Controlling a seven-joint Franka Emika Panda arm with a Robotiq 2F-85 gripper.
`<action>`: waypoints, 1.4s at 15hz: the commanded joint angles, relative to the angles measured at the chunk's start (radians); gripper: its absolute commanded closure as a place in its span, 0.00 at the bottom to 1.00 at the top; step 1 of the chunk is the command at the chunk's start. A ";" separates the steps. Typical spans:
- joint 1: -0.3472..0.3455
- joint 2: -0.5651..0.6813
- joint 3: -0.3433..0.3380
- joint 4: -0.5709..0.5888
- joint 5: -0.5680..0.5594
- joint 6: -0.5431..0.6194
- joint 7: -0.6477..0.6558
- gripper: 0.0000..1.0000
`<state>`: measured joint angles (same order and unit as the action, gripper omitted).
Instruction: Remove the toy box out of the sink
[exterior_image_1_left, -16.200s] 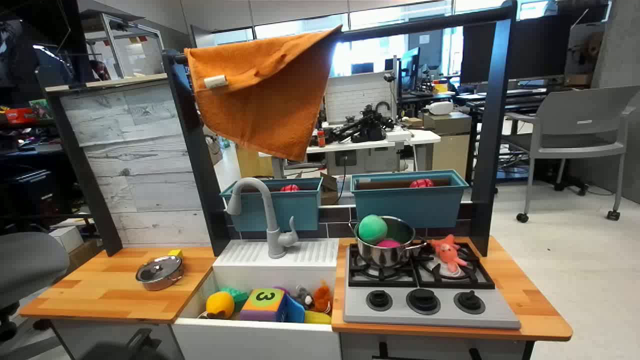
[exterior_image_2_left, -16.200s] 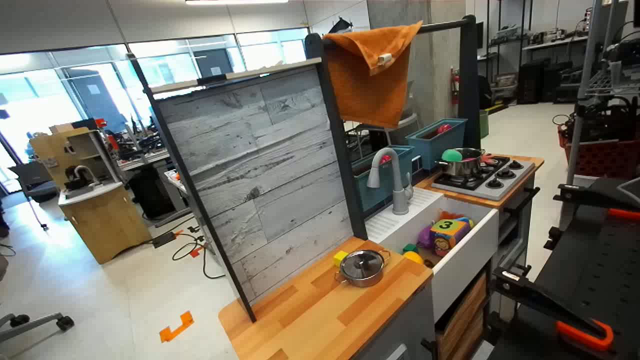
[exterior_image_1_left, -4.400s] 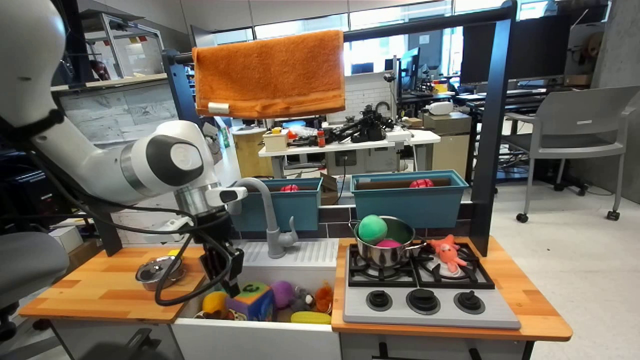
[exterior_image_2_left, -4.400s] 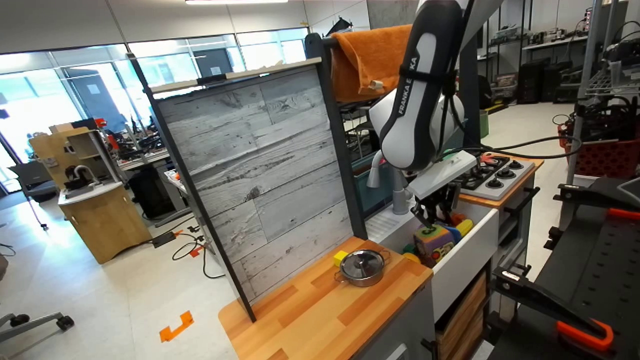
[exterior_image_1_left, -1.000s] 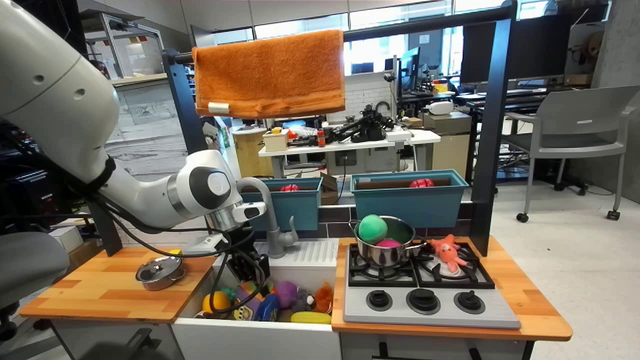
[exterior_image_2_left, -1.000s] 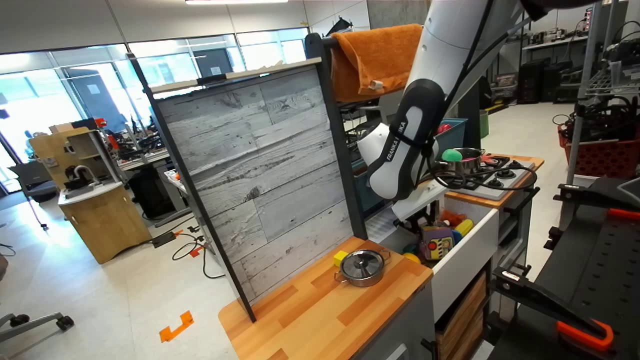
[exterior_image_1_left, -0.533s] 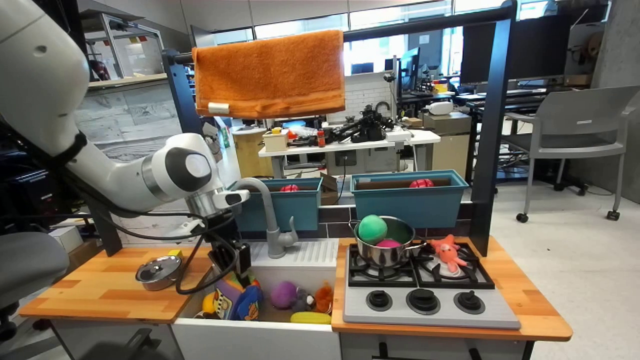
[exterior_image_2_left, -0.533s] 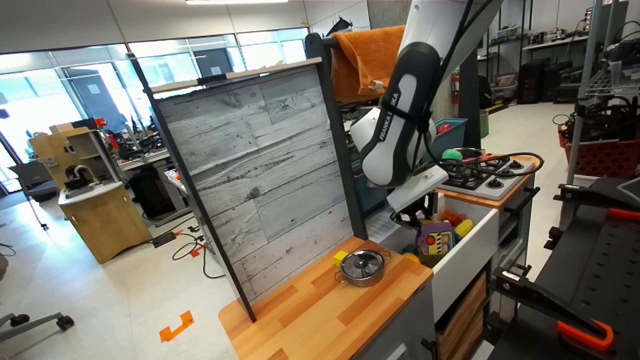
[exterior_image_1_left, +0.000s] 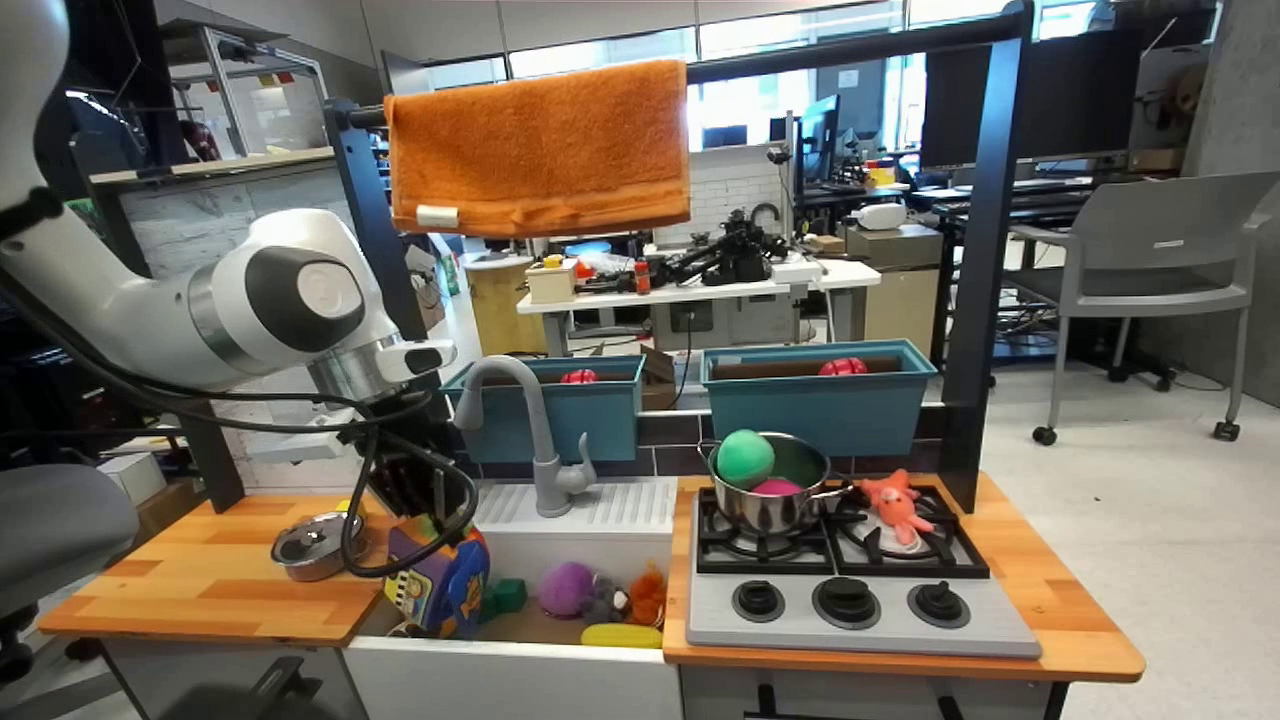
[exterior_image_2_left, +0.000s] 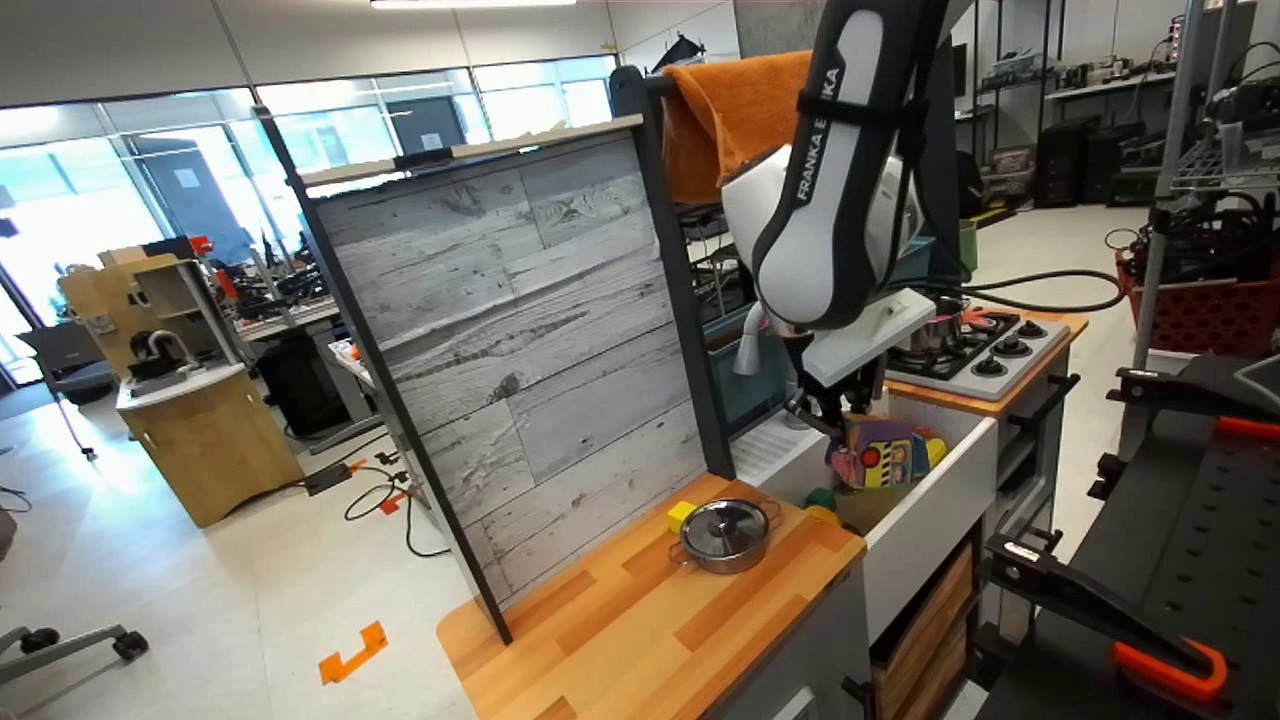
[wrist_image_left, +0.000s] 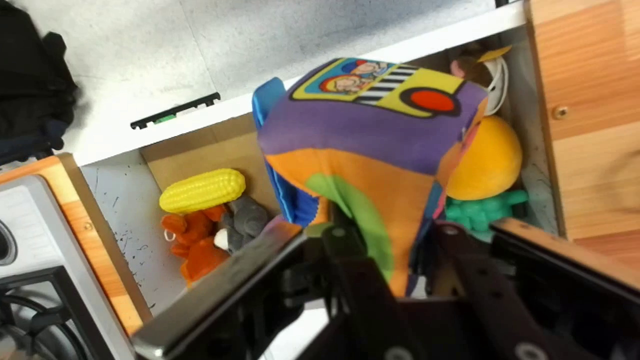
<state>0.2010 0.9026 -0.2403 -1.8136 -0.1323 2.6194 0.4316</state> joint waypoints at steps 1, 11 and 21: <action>0.012 -0.179 0.027 -0.244 -0.023 0.176 -0.083 0.93; -0.073 -0.428 0.329 -0.599 0.018 0.633 -0.350 0.93; -0.107 -0.335 0.405 -0.403 -0.145 0.770 -0.637 0.93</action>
<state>0.1207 0.4820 0.1568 -2.3181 -0.2220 3.3315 -0.1203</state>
